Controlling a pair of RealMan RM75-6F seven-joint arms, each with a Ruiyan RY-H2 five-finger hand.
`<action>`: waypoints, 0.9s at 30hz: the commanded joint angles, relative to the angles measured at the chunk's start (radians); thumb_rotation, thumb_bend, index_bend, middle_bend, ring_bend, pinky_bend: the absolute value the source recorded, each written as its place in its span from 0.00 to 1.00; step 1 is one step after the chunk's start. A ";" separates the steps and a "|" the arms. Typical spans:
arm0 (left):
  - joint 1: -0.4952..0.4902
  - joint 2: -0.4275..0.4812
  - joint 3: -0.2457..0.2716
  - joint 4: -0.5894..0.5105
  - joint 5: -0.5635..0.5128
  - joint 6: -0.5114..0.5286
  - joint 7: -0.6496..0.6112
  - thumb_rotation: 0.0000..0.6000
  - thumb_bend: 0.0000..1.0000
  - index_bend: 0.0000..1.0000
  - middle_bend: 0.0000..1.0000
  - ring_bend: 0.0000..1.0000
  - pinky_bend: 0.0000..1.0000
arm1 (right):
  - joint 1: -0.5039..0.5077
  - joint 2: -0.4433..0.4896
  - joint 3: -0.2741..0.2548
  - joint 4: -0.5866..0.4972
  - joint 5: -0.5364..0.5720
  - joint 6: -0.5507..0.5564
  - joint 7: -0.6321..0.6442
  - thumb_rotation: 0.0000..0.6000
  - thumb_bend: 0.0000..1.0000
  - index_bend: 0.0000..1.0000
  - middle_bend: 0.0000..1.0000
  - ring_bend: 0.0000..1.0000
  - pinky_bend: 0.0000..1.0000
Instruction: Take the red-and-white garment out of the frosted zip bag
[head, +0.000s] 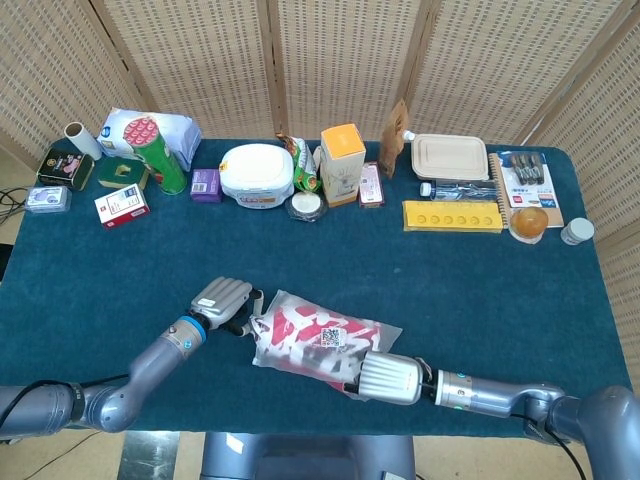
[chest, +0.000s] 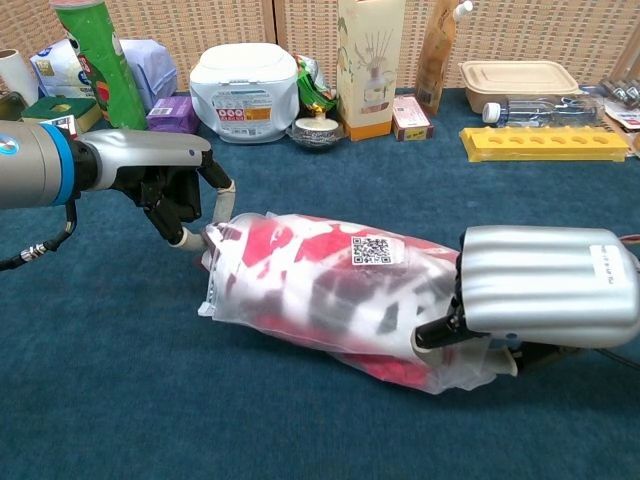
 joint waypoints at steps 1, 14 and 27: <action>0.001 0.004 -0.001 0.000 0.003 0.002 -0.001 1.00 0.64 0.69 1.00 1.00 1.00 | -0.001 0.004 0.002 -0.002 0.003 0.004 0.000 1.00 0.57 0.72 0.89 1.00 1.00; 0.025 0.076 -0.010 -0.028 0.044 0.002 -0.036 1.00 0.64 0.69 1.00 1.00 1.00 | -0.010 0.074 0.002 -0.043 0.022 -0.003 -0.024 1.00 0.58 0.77 0.91 1.00 1.00; 0.071 0.174 -0.024 -0.057 0.120 0.000 -0.108 1.00 0.64 0.69 1.00 1.00 1.00 | -0.030 0.146 0.010 -0.077 0.058 -0.028 -0.058 1.00 0.59 0.78 0.93 1.00 1.00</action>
